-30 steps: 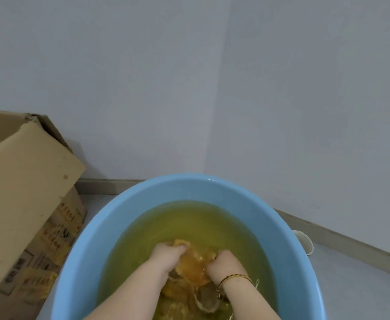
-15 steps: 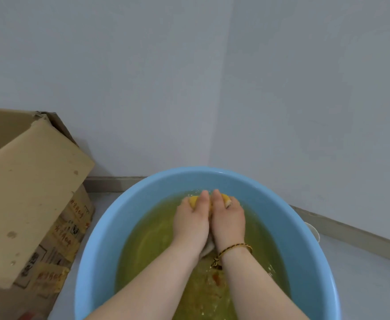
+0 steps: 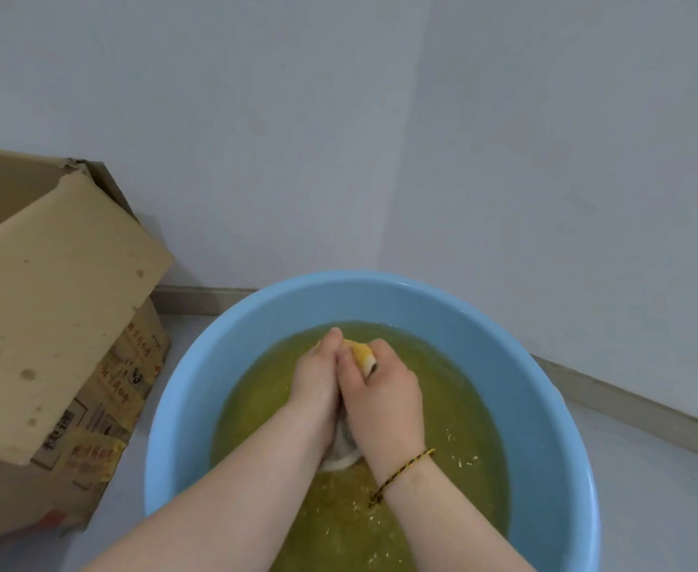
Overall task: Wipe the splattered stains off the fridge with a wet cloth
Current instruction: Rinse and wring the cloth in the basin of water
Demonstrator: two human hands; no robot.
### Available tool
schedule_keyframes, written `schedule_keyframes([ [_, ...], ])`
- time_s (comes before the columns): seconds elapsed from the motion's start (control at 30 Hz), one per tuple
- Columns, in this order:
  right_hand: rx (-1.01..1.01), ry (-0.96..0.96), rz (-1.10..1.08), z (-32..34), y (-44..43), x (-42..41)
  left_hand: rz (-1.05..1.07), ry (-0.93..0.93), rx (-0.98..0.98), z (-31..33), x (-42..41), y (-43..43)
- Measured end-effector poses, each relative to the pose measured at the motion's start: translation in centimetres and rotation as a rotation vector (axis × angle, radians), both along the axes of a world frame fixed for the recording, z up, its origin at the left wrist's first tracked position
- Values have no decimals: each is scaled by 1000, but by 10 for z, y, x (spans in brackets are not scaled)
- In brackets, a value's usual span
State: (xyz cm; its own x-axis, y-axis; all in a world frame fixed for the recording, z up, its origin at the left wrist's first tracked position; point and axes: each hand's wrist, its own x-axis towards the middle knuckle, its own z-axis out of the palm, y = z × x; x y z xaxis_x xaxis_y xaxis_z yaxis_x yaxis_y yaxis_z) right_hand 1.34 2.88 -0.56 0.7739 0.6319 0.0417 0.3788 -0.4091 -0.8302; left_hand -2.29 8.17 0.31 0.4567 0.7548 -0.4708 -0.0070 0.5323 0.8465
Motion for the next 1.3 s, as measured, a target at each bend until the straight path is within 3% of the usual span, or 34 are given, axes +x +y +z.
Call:
schedule_keyframes([
  [0.13,-317,-103,34,-10,-9,24,-171,92,-84,-8,-2,-3],
  [0.27,-654,-216,157,-26,-21,45,-431,345,62,-39,-4,19],
  [0.43,-885,-197,357,-45,-16,45,-525,661,253,-63,-12,27],
  [0.6,-934,-251,411,-49,-14,38,-572,853,476,-64,-8,16],
  [0.77,-721,-31,291,-25,-25,46,-396,592,381,-39,-10,14],
  [0.93,-369,283,477,3,-43,49,-318,335,512,15,-4,10],
  [1.07,-116,177,391,-4,-33,28,-263,27,317,48,7,0],
  [1.2,125,215,185,4,-25,19,-271,-86,107,67,6,1],
  [1.3,-80,-87,250,11,-27,28,-335,-37,25,66,-4,11],
])
